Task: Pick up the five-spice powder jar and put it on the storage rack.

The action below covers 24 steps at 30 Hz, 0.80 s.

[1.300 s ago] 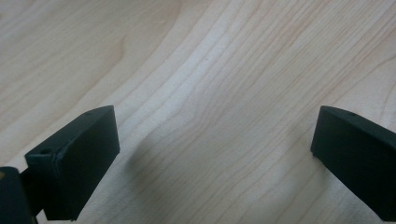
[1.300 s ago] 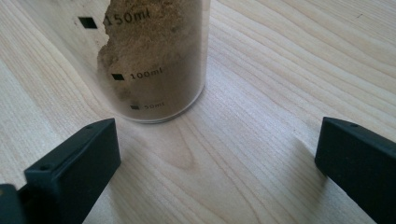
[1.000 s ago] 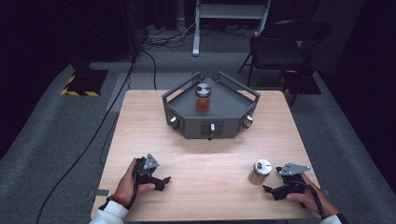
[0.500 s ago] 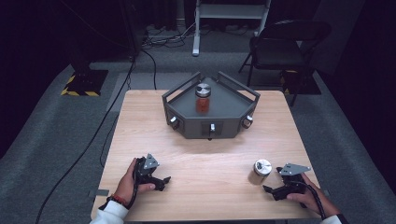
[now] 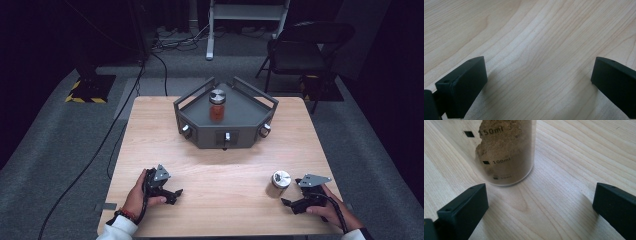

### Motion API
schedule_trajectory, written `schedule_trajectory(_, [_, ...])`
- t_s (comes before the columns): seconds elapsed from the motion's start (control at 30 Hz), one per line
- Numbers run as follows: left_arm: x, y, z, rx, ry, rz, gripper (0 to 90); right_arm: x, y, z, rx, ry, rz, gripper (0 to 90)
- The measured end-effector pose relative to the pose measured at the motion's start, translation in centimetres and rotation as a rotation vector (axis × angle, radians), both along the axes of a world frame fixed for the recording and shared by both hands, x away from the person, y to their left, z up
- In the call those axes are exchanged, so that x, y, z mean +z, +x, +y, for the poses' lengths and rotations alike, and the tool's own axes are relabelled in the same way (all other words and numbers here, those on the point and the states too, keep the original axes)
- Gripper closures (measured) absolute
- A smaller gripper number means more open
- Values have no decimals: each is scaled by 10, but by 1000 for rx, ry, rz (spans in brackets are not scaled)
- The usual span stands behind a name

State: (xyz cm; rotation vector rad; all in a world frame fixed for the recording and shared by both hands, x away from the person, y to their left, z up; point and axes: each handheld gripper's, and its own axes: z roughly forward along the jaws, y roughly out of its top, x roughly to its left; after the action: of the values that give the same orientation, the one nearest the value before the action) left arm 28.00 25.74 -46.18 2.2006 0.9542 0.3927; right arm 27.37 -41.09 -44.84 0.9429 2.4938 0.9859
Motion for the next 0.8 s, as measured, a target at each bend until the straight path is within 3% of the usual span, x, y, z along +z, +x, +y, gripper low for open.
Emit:
schedule_trajectory(0.6, [0,-3,0,10,-2,1,4,6,1,0,2,-24,18,2])
schedule_trajectory(0.8, [0,-3,-1,10,-1,1,3,9,-3,1,41,-20,-1,16])
